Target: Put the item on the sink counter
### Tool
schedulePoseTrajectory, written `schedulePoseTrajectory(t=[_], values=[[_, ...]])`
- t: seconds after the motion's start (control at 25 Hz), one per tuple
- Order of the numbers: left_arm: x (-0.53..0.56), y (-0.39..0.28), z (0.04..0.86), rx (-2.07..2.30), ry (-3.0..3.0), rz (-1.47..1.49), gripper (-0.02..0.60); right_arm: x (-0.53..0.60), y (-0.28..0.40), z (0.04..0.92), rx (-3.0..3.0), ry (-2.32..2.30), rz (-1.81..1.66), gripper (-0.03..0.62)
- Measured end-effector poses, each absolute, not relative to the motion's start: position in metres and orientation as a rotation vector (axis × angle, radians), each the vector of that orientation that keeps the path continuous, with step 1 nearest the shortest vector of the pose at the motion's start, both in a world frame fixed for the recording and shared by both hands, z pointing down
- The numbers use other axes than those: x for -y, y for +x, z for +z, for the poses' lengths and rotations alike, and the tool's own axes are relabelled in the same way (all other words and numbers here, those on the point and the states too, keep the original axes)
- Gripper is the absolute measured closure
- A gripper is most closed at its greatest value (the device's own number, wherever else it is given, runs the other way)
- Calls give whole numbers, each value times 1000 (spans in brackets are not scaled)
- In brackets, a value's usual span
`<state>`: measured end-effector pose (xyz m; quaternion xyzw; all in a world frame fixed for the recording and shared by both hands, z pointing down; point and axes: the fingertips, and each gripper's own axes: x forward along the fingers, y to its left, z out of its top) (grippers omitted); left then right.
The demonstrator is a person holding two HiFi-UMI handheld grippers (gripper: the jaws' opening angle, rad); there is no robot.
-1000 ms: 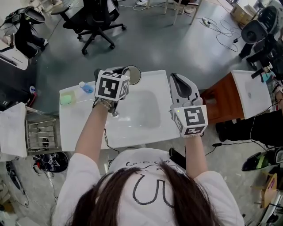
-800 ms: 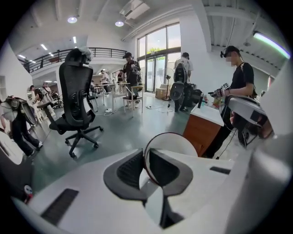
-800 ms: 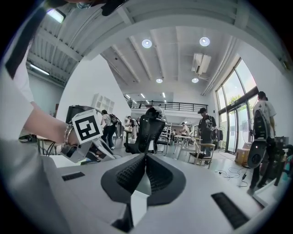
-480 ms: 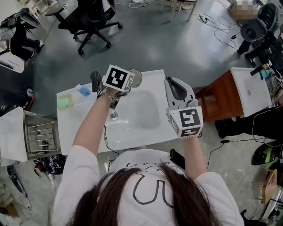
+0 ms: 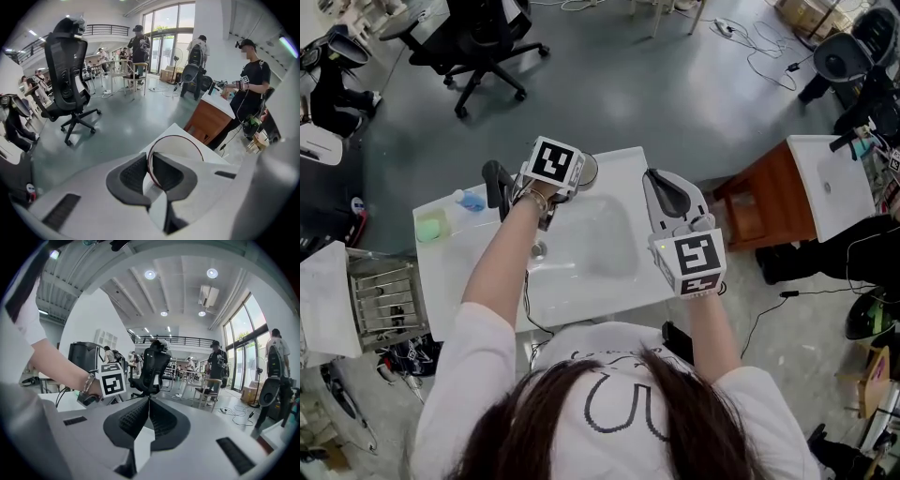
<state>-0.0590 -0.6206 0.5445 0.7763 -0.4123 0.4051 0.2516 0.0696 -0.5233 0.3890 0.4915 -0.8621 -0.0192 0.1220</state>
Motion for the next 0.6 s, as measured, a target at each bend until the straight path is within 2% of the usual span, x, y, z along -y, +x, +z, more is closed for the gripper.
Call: schedulePoseTrajectory(t=[0.6], values=[[630,-60,576,1115,2031,1145,532,525,60,408,2493,1376,-29,564]])
